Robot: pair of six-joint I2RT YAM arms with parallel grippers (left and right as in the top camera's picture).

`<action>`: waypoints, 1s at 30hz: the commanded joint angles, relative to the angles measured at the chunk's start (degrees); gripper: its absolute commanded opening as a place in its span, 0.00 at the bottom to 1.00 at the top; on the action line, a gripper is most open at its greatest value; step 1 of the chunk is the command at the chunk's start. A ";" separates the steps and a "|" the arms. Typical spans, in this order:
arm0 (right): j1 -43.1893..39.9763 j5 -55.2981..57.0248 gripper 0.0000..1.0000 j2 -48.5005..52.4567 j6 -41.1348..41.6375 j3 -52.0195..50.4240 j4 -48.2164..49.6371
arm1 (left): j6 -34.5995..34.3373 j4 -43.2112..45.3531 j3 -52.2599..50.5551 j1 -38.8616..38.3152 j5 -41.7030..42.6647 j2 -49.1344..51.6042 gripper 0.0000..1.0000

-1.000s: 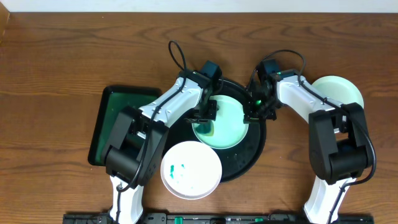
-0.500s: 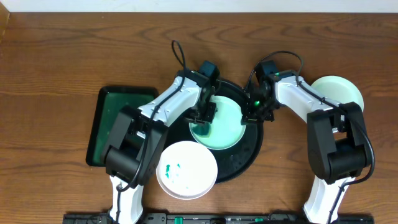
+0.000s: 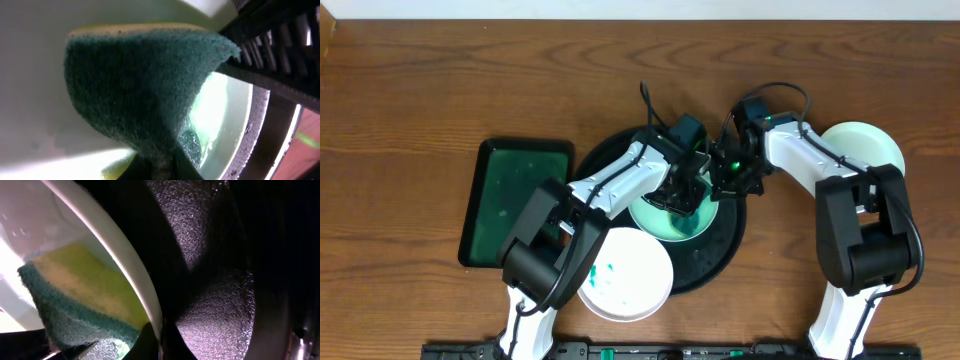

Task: Clean dirty plates on tray and stack at the side
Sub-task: 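Scrub the centered plate with the sponge while the right gripper holds it, then rub the sponge around the plate surface with the left gripper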

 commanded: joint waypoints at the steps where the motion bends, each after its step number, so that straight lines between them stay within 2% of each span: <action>1: 0.63 4.90 0.01 2.95 0.28 -1.84 -0.59 | -3.63 5.81 -0.55 -0.22 2.62 2.69 0.07; 12: 0.63 4.92 0.01 2.95 0.33 -1.84 -1.55 | -6.58 8.61 -0.55 8.00 -17.51 2.69 0.07; 22: 0.63 5.33 0.01 2.95 0.76 -1.84 -1.60 | -6.67 2.89 -0.55 15.80 -23.15 2.67 0.07; 30: 0.63 5.35 0.01 2.95 0.76 -1.84 -1.60 | -6.64 -5.27 -0.55 16.65 -27.74 2.67 0.07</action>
